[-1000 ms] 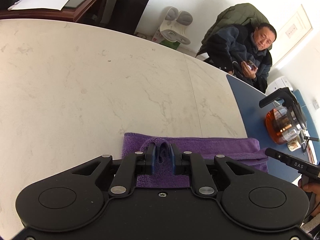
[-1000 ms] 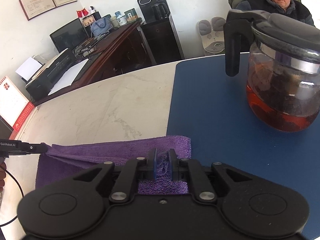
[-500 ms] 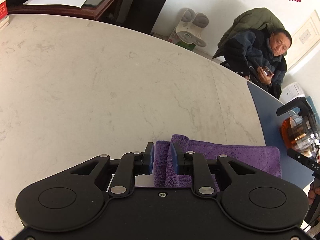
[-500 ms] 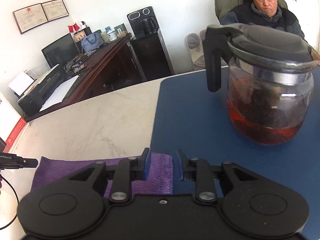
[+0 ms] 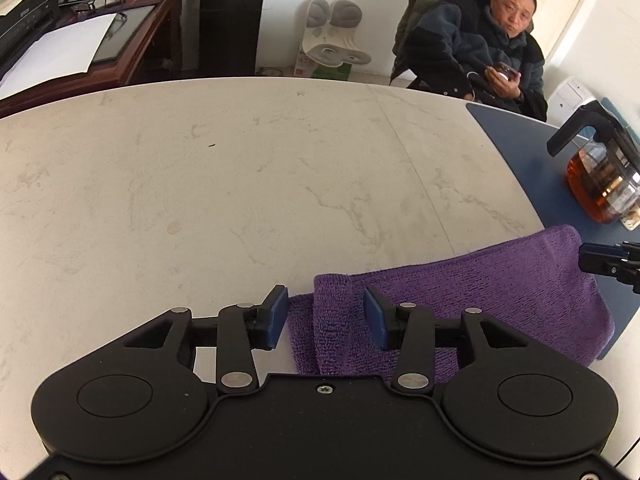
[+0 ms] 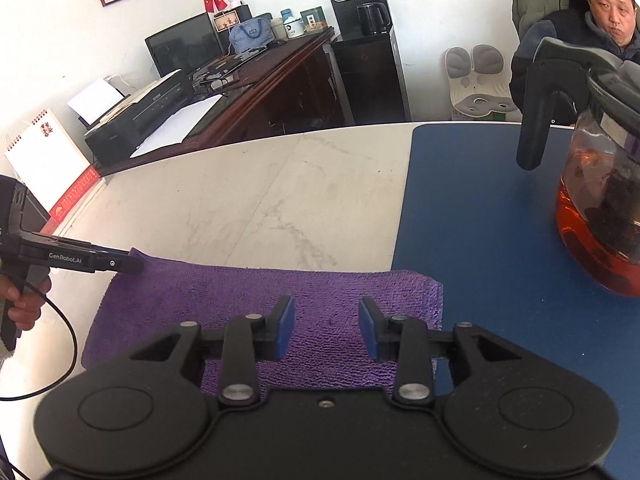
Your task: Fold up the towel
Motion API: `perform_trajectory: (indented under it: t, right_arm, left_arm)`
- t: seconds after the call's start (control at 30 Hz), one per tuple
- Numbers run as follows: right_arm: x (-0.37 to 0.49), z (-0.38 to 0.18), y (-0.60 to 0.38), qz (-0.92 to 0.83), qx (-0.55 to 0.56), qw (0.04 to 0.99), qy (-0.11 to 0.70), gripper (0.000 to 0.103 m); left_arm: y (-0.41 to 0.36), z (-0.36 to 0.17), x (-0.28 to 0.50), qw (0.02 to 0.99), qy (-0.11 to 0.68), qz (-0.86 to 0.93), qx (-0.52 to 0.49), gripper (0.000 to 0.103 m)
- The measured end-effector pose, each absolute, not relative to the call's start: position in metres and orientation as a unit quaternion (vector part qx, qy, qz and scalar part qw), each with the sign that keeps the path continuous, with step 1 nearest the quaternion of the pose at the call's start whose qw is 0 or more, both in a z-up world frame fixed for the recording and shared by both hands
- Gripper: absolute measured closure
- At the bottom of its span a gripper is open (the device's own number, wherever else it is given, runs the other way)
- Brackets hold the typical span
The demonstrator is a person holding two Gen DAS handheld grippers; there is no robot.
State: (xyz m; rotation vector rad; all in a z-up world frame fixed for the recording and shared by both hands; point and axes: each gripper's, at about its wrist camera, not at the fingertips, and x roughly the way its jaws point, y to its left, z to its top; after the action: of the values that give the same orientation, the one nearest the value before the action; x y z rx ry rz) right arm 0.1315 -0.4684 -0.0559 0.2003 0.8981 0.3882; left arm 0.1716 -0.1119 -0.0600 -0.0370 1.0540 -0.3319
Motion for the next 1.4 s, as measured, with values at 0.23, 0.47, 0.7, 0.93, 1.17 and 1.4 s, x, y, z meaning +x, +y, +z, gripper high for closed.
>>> perform_trajectory:
  t: [0.23,0.47,0.7,0.93,1.17,1.4]
  right_arm:
    - [0.13,-0.059,-0.469,0.184,0.099,0.877,0.432,0.07]
    - [0.131,-0.063,-0.466,0.186,0.101,0.875,0.435,0.07]
    - [0.13,-0.065,-0.467,0.184,0.103,0.875,0.435,0.07]
    - [0.129,-0.07,-0.469,0.18,0.108,0.874,0.438,0.07]
    - [0.129,-0.072,-0.47,0.178,0.111,0.874,0.438,0.07]
    - [0.128,-0.072,-0.47,0.177,0.113,0.875,0.436,0.07]
  left_arm:
    - [-0.115,-0.051,0.171,0.86,0.477,-0.182,0.01,0.062]
    - [-0.124,-0.047,0.167,0.858,0.469,-0.206,0.048,0.062]
    - [-0.128,-0.037,0.164,0.865,0.451,-0.209,0.066,0.062]
    - [-0.13,-0.055,0.169,0.849,0.483,-0.206,0.058,0.062]
    - [-0.12,-0.062,0.174,0.844,0.498,-0.199,0.024,0.066]
    - [-0.113,-0.064,0.173,0.833,0.519,-0.191,-0.005,0.096]
